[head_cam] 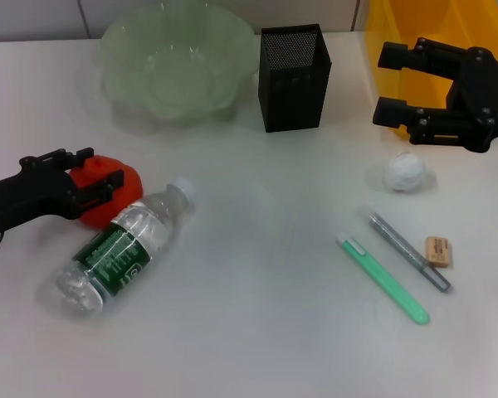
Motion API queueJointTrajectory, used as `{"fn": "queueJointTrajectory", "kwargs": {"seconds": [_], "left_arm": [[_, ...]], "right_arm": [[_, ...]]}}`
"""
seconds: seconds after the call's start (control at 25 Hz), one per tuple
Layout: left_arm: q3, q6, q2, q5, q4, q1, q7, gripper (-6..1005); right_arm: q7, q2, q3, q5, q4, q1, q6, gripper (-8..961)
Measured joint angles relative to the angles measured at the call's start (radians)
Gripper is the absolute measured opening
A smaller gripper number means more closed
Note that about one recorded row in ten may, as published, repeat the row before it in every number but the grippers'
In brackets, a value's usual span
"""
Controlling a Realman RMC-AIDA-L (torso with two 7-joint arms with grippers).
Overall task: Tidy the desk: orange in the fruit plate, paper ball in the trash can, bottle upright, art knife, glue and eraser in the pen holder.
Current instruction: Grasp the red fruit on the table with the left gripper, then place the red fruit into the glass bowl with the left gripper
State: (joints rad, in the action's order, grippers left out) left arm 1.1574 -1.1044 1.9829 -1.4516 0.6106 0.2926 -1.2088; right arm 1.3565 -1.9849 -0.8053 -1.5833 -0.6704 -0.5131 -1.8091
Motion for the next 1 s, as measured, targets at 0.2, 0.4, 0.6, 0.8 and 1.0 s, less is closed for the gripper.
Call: {"fn": "queueJointTrajectory", "kwargs": {"seconds": [0.2, 0.4, 0.6, 0.8, 1.0], "left_arm": [[-0.023, -0.001, 0.006, -0.001, 0.009, -0.003, 0.001, 647], [-0.036, -0.008, 0.001, 0.000, 0.013, 0.003, -0.001, 441], [-0.129, -0.061, 0.016, 0.005, 0.071, 0.008, -0.008, 280], [-0.199, -0.075, 0.057, 0.007, 0.169, 0.047, -0.009, 242], [-0.211, -0.003, 0.084, 0.006, 0.175, 0.156, 0.019, 210]], "right_arm": [[0.000, 0.000, 0.000, -0.002, 0.000, -0.001, 0.001, 840], [-0.001, 0.000, 0.000, 0.000, 0.000, 0.004, 0.001, 840], [-0.003, 0.000, 0.000, 0.001, 0.001, 0.011, -0.002, 839], [-0.006, -0.006, 0.000, 0.001, 0.007, 0.014, -0.001, 839], [-0.007, -0.023, 0.000, -0.001, 0.003, 0.014, 0.002, 839]]}}
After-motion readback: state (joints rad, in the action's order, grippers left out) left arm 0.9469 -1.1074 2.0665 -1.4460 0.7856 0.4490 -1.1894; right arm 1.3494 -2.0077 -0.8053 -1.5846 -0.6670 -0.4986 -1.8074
